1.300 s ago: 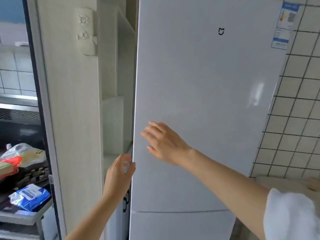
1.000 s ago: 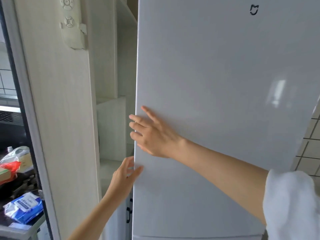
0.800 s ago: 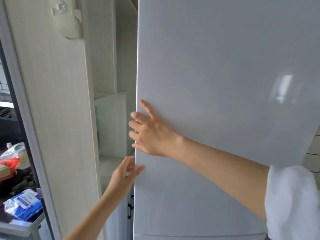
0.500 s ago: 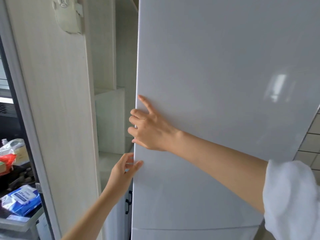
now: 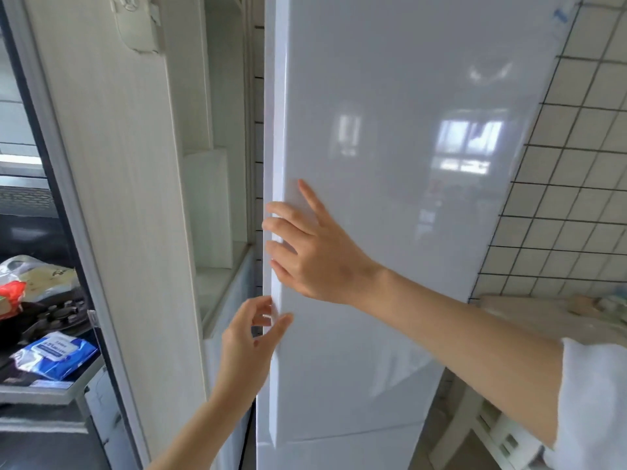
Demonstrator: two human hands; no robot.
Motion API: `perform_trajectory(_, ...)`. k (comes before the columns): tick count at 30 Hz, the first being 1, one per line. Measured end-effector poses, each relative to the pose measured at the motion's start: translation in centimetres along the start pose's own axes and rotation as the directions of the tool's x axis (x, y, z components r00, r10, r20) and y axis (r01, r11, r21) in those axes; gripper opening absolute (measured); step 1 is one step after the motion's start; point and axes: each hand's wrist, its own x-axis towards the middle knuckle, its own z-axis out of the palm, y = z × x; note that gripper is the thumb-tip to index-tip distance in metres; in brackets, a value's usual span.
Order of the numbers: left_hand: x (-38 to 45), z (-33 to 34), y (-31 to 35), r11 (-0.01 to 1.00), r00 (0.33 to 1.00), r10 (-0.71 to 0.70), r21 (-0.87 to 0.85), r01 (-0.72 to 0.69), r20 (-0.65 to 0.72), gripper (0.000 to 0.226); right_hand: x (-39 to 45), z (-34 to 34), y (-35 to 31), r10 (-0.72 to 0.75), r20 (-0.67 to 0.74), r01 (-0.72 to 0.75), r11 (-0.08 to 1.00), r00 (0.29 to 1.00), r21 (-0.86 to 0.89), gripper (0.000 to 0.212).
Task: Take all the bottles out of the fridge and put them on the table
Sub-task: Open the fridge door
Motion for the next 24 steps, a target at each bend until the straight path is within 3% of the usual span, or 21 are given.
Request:
perform_trajectory(4, -5.5, 1.2, 2.6, 0.998, 0.998, 0.055, -0.022, -0.056, -0.041, 0.025, -3.3, -5.4, -3.5, 0.192, -0.062, -0.189, 0.981, 0.980, 0.044, 0.016)
perform_trajectory(7, -8.8, 2.0, 3.2, 0.993, 0.993, 0.118, 0.027, -0.118, 0.001, 0.024, -5.6, -9.5, -5.2, 0.311, -0.040, -0.307, 0.948, 0.950, 0.078, 0.014)
perform_trajectory(9, -10.7, 2.5, 3.7, 0.974, 0.975, 0.215, 0.068, -0.218, 0.051, 0.038, -7.2, -12.1, -5.9, 0.388, -0.047, -0.380, 0.917, 0.921, 0.116, 0.011)
perform_trajectory(13, -14.0, 4.5, 5.9, 0.905, 0.891, 0.403, 0.055, -0.422, 0.211, 0.073, -10.5, -17.7, -6.6, 0.625, 0.007, -0.600, 0.746, 0.781, 0.289, 0.019)
perform_trajectory(15, -15.2, 5.8, 6.4, 0.847, 0.832, 0.501, 0.063, -0.528, 0.239, 0.076, -12.0, -19.7, -6.7, 0.646, 0.000, -0.614, 0.726, 0.764, 0.309, 0.027)
perform_trajectory(19, -17.7, 9.1, 7.2, 0.759, 0.745, 0.620, 0.054, -0.649, 0.245, 0.075, -15.1, -24.0, -6.4, 0.835, 0.102, -0.762, 0.434, 0.540, 0.480, 0.051)
perform_trajectory(24, -21.5, 14.3, 9.1, 0.717, 0.705, 0.662, 0.058, -0.694, 0.254, 0.076, -19.6, -28.7, -5.4, 0.883, 0.166, -0.761, 0.267, 0.439, 0.592, 0.044)
